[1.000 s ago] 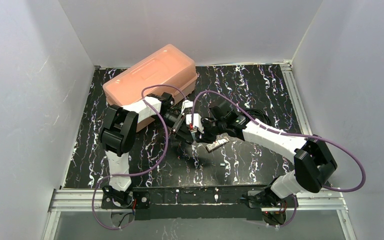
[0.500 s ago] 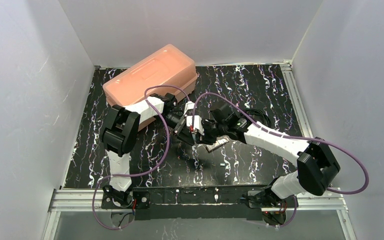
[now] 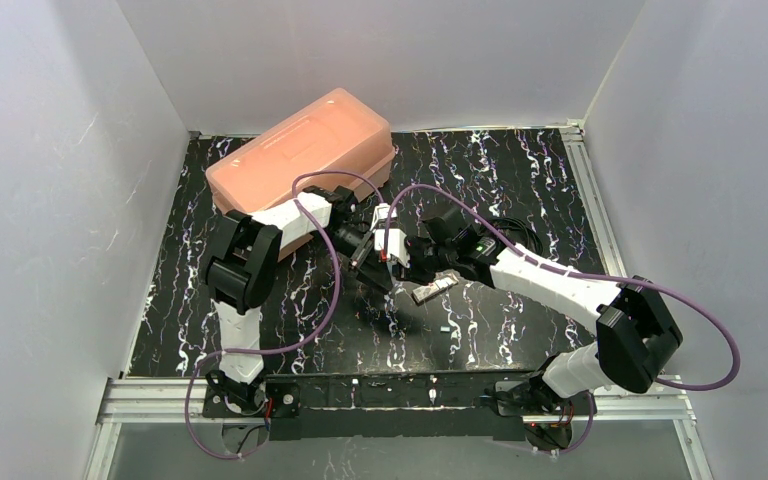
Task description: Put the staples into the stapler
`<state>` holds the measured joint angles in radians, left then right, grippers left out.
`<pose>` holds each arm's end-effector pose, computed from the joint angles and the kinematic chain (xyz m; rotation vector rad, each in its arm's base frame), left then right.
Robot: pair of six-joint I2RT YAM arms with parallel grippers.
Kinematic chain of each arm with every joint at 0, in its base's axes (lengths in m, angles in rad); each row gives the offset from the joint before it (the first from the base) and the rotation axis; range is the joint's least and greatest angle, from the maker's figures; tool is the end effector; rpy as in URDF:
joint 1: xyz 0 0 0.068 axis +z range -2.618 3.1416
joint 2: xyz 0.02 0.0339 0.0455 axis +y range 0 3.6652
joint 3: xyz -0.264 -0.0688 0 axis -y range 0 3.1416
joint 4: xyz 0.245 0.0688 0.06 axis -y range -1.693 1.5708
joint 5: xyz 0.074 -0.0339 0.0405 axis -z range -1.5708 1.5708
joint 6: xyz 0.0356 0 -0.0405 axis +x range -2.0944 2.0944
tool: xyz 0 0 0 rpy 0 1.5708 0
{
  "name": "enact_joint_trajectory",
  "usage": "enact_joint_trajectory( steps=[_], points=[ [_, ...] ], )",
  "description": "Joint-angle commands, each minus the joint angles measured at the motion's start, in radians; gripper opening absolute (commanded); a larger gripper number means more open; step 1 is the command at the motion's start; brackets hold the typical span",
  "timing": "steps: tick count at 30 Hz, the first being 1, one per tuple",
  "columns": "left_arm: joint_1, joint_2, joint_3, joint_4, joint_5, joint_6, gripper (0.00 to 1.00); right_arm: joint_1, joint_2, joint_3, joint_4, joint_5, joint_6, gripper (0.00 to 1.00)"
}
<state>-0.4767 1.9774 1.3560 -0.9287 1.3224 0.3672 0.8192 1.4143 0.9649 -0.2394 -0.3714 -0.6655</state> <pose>0.3043 -0.1960 0.1794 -1.0172 -2.2180 1.8969 0.2011 0.2341 0.2538 -1.6627 1.5182 0.5014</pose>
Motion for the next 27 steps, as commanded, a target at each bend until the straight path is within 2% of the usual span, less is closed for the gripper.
enact_joint_trajectory(
  steps=[1, 8, 11, 12, 14, 15, 16, 21, 22, 25, 27],
  points=[
    [-0.007, 0.002, 0.038, -0.049, 0.051, 0.014, 0.9, -0.001, -0.027, 0.032, 0.026, 0.024, -0.027, 0.01],
    [-0.017, 0.031, 0.07, -0.078, 0.061, 0.01, 0.84, 0.006, -0.026, 0.026, 0.039, 0.02, -0.034, 0.01],
    [-0.018, 0.038, 0.072, -0.078, 0.064, 0.005, 0.77, 0.008, -0.025, 0.018, 0.044, 0.02, -0.033, 0.01],
    [-0.019, 0.04, 0.072, -0.078, 0.072, 0.004, 0.71, 0.008, -0.026, 0.015, 0.048, 0.02, -0.034, 0.01],
    [-0.02, 0.049, 0.069, -0.076, 0.102, 0.006, 0.36, 0.012, -0.029, 0.001, 0.056, 0.021, -0.034, 0.01],
    [-0.022, 0.054, 0.067, -0.078, 0.107, 0.009, 0.09, 0.01, -0.031, -0.008, 0.061, 0.025, -0.035, 0.01],
    [-0.023, 0.057, 0.067, -0.09, 0.095, 0.021, 0.0, 0.011, -0.034, -0.017, 0.066, 0.032, -0.037, 0.01],
    [-0.028, 0.049, 0.064, -0.094, 0.071, 0.036, 0.0, 0.01, -0.048, -0.032, 0.063, 0.049, -0.056, 0.01],
    [-0.03, 0.045, 0.069, -0.094, 0.055, 0.038, 0.08, 0.01, -0.051, -0.031, 0.058, 0.048, -0.057, 0.01],
    [-0.029, 0.008, 0.065, -0.096, 0.003, 0.069, 0.44, 0.009, -0.059, -0.025, 0.03, 0.029, -0.057, 0.01],
    [-0.029, -0.023, 0.062, -0.096, -0.03, 0.086, 0.64, 0.002, -0.068, -0.023, 0.007, 0.012, -0.054, 0.01]
  ],
)
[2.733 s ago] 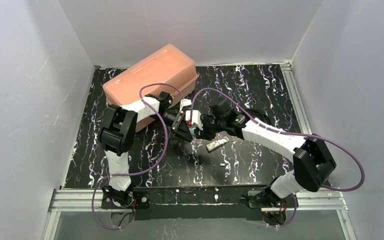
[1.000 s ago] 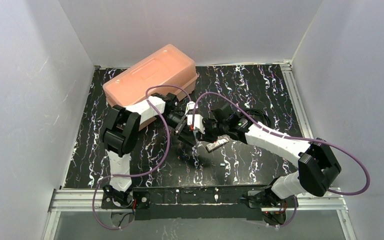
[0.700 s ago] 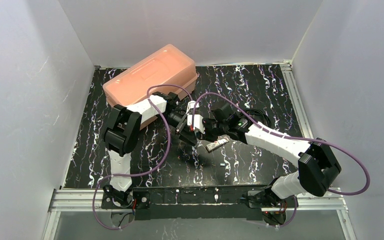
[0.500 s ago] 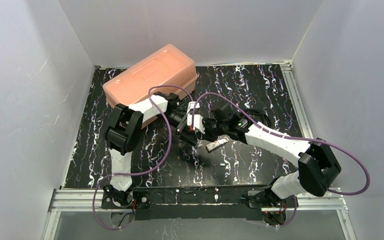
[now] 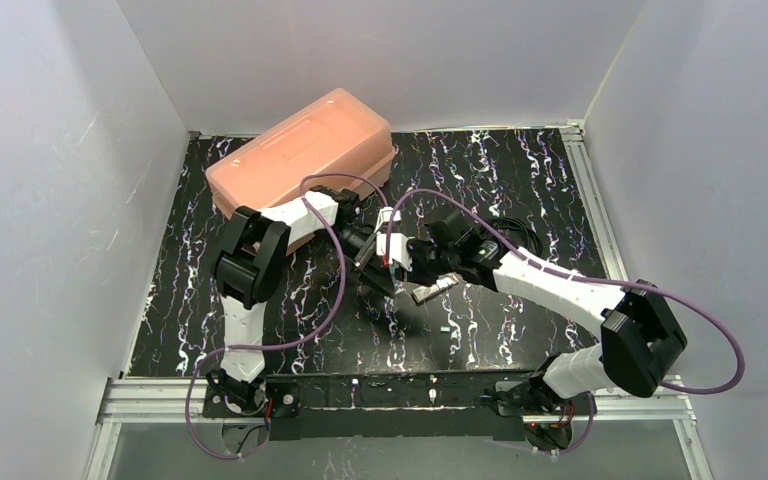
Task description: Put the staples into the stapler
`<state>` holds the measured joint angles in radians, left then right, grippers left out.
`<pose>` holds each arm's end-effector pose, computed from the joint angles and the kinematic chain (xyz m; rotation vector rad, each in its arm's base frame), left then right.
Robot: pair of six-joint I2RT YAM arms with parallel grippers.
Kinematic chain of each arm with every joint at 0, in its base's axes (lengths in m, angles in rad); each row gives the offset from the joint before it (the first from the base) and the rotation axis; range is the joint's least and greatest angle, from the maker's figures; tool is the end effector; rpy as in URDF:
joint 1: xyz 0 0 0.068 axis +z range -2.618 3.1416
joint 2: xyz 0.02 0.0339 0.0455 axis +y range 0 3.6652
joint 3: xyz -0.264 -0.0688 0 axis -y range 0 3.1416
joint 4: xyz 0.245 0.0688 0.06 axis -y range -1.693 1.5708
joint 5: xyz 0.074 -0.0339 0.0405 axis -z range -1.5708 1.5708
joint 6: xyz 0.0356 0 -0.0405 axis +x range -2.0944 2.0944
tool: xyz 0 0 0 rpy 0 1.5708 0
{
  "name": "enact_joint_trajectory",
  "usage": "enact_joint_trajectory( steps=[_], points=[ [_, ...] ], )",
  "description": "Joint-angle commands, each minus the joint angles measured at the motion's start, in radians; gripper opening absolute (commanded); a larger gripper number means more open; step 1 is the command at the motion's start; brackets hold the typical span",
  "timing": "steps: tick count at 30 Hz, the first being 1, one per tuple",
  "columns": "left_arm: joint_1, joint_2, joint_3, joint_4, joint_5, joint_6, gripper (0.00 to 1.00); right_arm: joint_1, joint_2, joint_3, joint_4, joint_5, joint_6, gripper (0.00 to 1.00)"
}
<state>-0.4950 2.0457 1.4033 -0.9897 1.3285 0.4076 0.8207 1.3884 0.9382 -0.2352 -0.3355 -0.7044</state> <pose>0.3072 -0.2051 0.1672 -0.9929 -2.1805 1.8703 0.1974 0.2290 0.2524 -1.6776 1.4957 0.4405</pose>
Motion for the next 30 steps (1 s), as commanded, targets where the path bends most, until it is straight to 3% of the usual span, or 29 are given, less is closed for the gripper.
enact_joint_trajectory(
  steps=[1, 4, 9, 20, 25, 30],
  points=[
    [-0.01, -0.106, 0.014, -0.035, -0.054, 0.054, 0.72, -0.006, -0.048, 0.002, -0.01, -0.039, -0.013, 0.01],
    [-0.01, -0.153, 0.015, -0.034, -0.107, 0.075, 0.87, -0.03, -0.061, 0.002, -0.046, -0.081, -0.001, 0.01],
    [-0.001, -0.216, 0.018, -0.033, -0.185, 0.097, 0.96, -0.102, -0.091, -0.005, -0.086, -0.122, 0.017, 0.01],
    [0.001, -0.444, -0.072, 0.108, -0.529, 0.086, 0.99, -0.388, 0.057, 0.089, -0.232, -0.176, -0.152, 0.01],
    [0.0, -0.575, -0.125, 0.217, -0.71, 0.036, 0.98, -0.423, 0.226, 0.194, -0.33, -0.126, -0.255, 0.01],
    [0.001, -0.677, -0.132, 0.248, -0.796, 0.038, 0.98, -0.427, 0.386, 0.311, -0.395, -0.113, -0.311, 0.09]
  ],
)
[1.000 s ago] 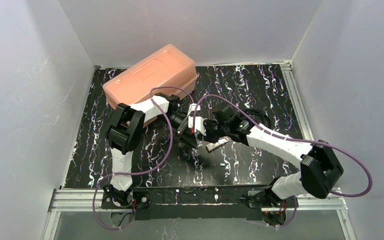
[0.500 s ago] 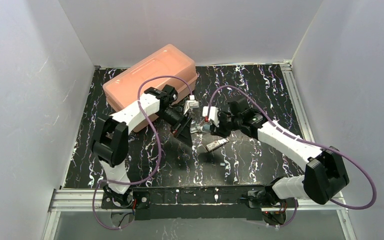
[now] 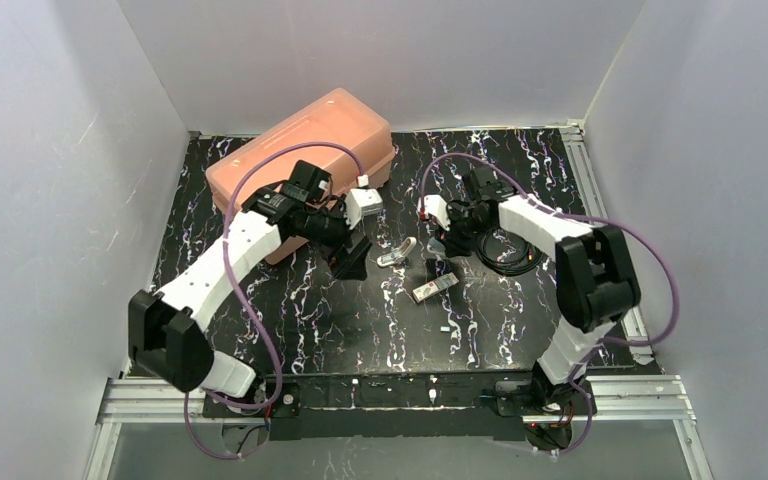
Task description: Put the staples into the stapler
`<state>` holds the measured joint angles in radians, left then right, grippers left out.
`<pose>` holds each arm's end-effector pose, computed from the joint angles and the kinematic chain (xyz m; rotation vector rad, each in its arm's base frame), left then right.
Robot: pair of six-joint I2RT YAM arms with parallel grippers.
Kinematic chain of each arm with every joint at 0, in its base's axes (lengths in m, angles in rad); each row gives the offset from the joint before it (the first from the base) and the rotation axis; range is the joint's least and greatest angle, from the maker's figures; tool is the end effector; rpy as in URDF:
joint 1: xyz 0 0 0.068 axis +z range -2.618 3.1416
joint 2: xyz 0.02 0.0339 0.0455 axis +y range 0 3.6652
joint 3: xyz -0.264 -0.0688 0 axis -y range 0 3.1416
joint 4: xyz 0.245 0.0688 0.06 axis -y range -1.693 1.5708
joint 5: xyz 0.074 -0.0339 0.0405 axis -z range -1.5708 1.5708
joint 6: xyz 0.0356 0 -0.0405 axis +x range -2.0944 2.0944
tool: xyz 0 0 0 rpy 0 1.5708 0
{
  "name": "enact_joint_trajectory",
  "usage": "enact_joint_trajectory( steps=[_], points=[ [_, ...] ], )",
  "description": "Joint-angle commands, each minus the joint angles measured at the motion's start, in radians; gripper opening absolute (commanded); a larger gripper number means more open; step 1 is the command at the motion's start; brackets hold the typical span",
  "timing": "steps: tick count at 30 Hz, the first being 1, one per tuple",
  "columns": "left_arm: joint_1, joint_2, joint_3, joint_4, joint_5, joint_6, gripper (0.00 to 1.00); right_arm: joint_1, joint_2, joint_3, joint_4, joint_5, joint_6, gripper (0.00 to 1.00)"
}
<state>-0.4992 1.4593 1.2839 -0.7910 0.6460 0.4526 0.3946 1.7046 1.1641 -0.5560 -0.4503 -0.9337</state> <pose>0.2536 -0.1627 0.3079 1.3406 2.0467 -0.8320 0.3122 0.1468 0.2062 -1.6779 1.9152 0.3976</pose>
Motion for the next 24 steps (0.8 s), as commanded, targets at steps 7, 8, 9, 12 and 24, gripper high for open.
enact_joint_trajectory(
  steps=[7, 8, 9, 12, 24],
  points=[
    [0.005, -0.178, -0.058, 0.104, -0.191, -0.064, 0.99, -0.003, 0.209, 0.164, -0.086, 0.033, -0.131, 0.16],
    [0.006, -0.181, -0.062, 0.11, -0.209, -0.074, 0.98, -0.004, 0.219, 0.168, -0.086, 0.032, -0.138, 0.2],
    [0.005, -0.182, -0.063, 0.111, -0.227, -0.08, 0.98, -0.004, 0.226, 0.17, -0.087, 0.033, -0.144, 0.24],
    [0.006, -0.186, -0.066, 0.109, -0.265, -0.086, 0.98, -0.003, 0.239, 0.17, -0.079, 0.041, -0.152, 0.39],
    [0.007, -0.218, -0.101, 0.131, -0.301, -0.084, 0.99, 0.021, 0.231, 0.215, -0.04, -0.025, -0.103, 0.83]
  ],
)
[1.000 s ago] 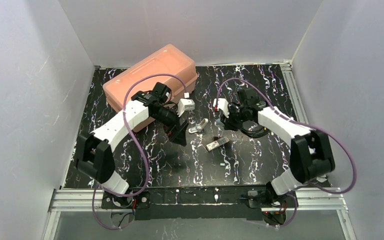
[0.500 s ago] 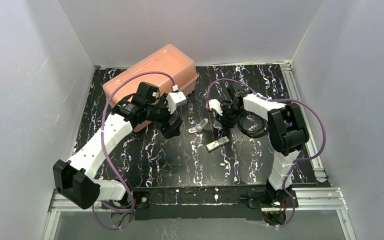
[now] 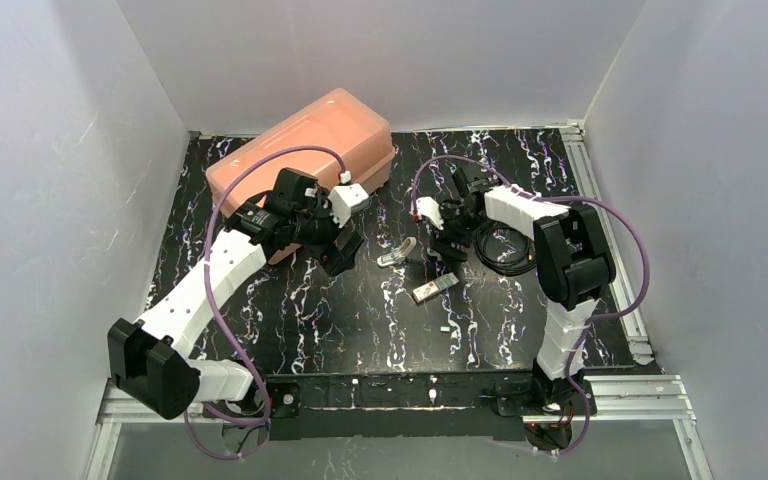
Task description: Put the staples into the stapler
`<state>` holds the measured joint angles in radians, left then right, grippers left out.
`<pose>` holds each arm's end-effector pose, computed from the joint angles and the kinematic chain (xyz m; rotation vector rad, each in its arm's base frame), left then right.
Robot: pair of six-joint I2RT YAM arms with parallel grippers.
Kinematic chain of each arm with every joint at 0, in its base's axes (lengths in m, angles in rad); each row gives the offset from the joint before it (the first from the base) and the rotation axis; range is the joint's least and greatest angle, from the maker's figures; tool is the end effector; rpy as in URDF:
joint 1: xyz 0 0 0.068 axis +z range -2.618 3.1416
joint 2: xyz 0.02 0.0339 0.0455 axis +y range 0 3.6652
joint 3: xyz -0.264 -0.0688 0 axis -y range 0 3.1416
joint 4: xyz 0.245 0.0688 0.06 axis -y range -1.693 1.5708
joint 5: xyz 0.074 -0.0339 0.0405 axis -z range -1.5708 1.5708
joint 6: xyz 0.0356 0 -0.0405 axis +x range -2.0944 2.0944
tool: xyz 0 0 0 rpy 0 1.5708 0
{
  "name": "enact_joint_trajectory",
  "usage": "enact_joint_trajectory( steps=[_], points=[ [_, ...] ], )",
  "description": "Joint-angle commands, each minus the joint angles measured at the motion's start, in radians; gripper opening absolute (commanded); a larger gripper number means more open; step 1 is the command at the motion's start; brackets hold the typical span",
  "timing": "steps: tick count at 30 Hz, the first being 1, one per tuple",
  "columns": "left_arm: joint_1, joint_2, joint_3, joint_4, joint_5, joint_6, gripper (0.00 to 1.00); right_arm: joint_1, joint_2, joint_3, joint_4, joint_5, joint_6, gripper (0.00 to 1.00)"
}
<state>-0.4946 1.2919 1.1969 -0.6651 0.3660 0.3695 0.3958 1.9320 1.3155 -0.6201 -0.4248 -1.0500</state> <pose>0.2357 -0.1416 0.3299 1.1345 2.0220 -0.4889 0.3475 0.1611 0.1672 -1.8357 1.9342 0.3998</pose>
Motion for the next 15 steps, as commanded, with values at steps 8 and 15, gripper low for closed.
enact_joint_trajectory(
  steps=[8, 15],
  points=[
    [0.007, -0.067, -0.02, 0.024, -0.037, -0.031, 0.98, 0.095, 0.087, 0.168, 0.031, -0.082, 0.051, 0.8],
    [0.021, -0.074, -0.028, 0.025, -0.032, -0.043, 0.99, 0.145, 0.117, 0.198, 0.038, -0.098, 0.059, 0.73]
  ],
)
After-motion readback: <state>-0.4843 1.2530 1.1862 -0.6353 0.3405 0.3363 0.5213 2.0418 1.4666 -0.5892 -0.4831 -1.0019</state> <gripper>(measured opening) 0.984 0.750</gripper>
